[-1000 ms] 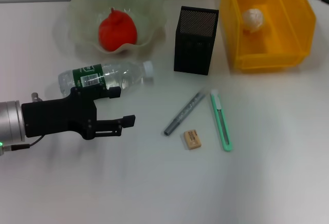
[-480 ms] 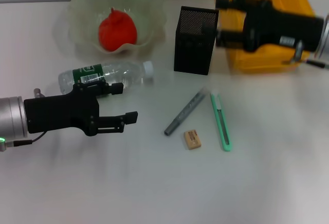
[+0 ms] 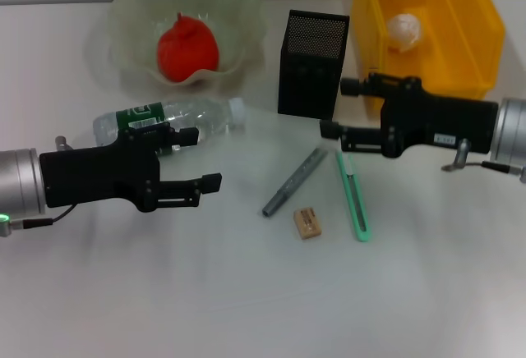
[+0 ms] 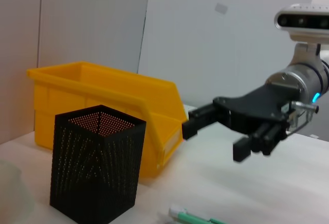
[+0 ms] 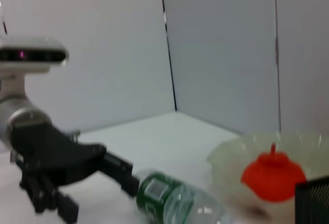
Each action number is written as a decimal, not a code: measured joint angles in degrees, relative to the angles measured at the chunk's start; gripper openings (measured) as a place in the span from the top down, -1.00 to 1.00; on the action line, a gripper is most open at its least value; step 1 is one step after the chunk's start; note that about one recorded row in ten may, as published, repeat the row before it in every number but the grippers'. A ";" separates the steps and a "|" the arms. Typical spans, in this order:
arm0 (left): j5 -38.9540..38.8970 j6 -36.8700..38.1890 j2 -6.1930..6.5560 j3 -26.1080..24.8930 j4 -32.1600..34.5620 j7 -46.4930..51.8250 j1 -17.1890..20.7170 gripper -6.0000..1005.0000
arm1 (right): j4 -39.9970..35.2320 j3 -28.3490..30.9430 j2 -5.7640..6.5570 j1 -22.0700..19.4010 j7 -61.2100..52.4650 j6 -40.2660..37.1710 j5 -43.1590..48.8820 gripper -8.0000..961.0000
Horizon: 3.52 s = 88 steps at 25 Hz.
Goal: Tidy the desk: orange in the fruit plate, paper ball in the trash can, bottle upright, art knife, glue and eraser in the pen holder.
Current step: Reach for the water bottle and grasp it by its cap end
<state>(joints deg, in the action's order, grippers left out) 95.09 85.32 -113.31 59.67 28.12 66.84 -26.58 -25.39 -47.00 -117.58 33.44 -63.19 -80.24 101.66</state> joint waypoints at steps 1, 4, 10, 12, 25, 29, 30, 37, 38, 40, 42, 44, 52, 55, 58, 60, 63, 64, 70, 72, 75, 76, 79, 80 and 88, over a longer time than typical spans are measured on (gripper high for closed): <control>0.00 -0.11 0.00 0.00 0.00 0.00 -0.02 -0.68 | 0.13 -0.01 -0.11 -0.09 0.05 0.35 0.55 -0.66; 0.00 -0.34 0.02 0.00 0.00 0.02 -0.06 -0.68 | 0.21 -0.02 -0.52 -0.90 0.10 1.82 1.52 -0.66; 0.00 -0.99 0.02 0.00 -0.02 -0.10 -0.38 -0.67 | 0.56 -0.02 -0.88 -1.08 0.27 4.25 3.17 -0.66; 0.00 -1.04 -0.01 0.00 -0.07 -0.21 -0.49 -0.67 | 0.91 -0.02 -1.13 -0.70 0.27 5.14 4.37 -0.66; -0.78 -0.26 0.04 -0.55 0.15 -0.03 -1.25 -0.67 | 1.14 0.15 -1.34 -0.28 -0.11 6.20 5.48 -0.66; -3.00 2.04 -1.20 -5.15 3.75 3.94 -3.24 -0.67 | 1.19 0.01 -1.34 -0.32 -0.20 6.49 5.27 -0.66; -2.59 0.69 -1.58 -5.32 6.61 8.43 -5.43 -0.67 | 1.29 0.00 -1.34 -0.27 -0.21 6.51 5.27 -0.66; 3.99 -3.78 -1.63 -4.66 10.25 15.28 -11.59 -0.67 | 1.61 -0.02 -1.34 -0.17 -0.42 6.51 5.12 -0.66; 3.99 -3.78 -1.63 -4.66 10.25 15.28 -11.59 -0.67 | 1.61 -0.02 -1.34 -0.17 -0.42 6.51 5.12 -0.66; 10.79 -5.43 -1.74 -4.69 13.75 20.83 -14.23 -0.67 | 1.61 0.11 -1.34 -0.17 -0.54 6.51 5.11 -0.66; 16.13 -6.38 -1.99 -4.97 16.59 25.49 -15.86 -0.67 | 1.61 0.36 -1.34 -0.18 -0.58 6.52 5.08 -0.66; 16.13 -6.38 -1.99 -4.97 16.59 25.49 -15.86 -0.67 | 1.61 0.42 -1.34 -0.19 -0.73 6.56 5.07 -0.66; 39.99 -3.83 -3.50 -4.65 24.79 41.23 -22.83 -0.57 | 1.57 0.22 -1.34 -0.22 -1.01 6.60 5.04 -0.66; 44.18 -3.45 -4.32 -4.63 25.03 42.28 -24.20 -0.50 | 1.57 0.24 -1.34 -0.22 -1.02 6.60 5.04 -0.66; 48.33 -3.60 -5.17 -3.15 25.08 43.68 -25.60 -0.43 | 1.57 0.25 -1.34 -0.23 -1.03 6.60 5.04 -0.66; 48.59 -3.83 -5.23 -2.34 24.94 44.06 -25.77 -0.40 | 1.57 0.28 -1.34 -0.22 -1.04 6.60 5.03 -0.66; 48.98 -7.01 -5.33 4.81 24.53 46.60 -26.08 -0.38 | 1.58 0.33 -1.34 -0.22 -1.05 6.59 5.04 -0.66; 48.99 -7.66 -5.36 5.97 24.41 46.85 -26.03 -0.37 | 1.58 0.35 -1.34 -0.22 -1.06 6.59 5.04 -0.66; 49.09 -12.36 -5.50 11.29 21.33 47.64 -26.17 -0.34 | 1.58 0.42 -1.34 -0.20 -1.06 6.59 4.99 -0.66; 49.10 -15.80 -5.63 13.71 19.17 47.68 -26.31 -0.33 | 1.58 0.49 -1.34 -0.13 -1.06 6.59 4.93 -0.66; 49.05 -18.09 -5.73 15.78 17.75 47.69 -26.35 -0.32 | 1.56 0.53 -1.34 -0.08 -1.07 6.59 4.90 -0.66; 49.02 -18.74 -5.76 16.32 17.33 47.70 -26.39 -0.31 | 1.54 0.56 -1.34 -0.04 -1.08 6.59 4.89 -0.66; 48.95 -20.16 -5.78 17.54 16.64 47.72 -26.43 -0.30 | 1.51 0.62 -1.34 0.06 -1.13 6.59 4.87 -0.66; 48.91 -20.48 -5.78 17.88 16.53 47.72 -26.44 -0.29 | 1.50 0.62 -1.34 0.09 -1.13 6.59 4.86 -0.66; 48.81 -24.84 -5.84 22.73 15.37 47.86 -26.46 -0.25 | 1.56 0.60 -1.34 0.23 -1.23 6.59 4.86 -0.66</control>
<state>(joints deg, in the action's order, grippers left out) 143.90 60.48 -119.15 82.40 43.49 114.70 -53.04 -23.84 -46.41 -118.92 33.67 -64.41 -73.65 106.52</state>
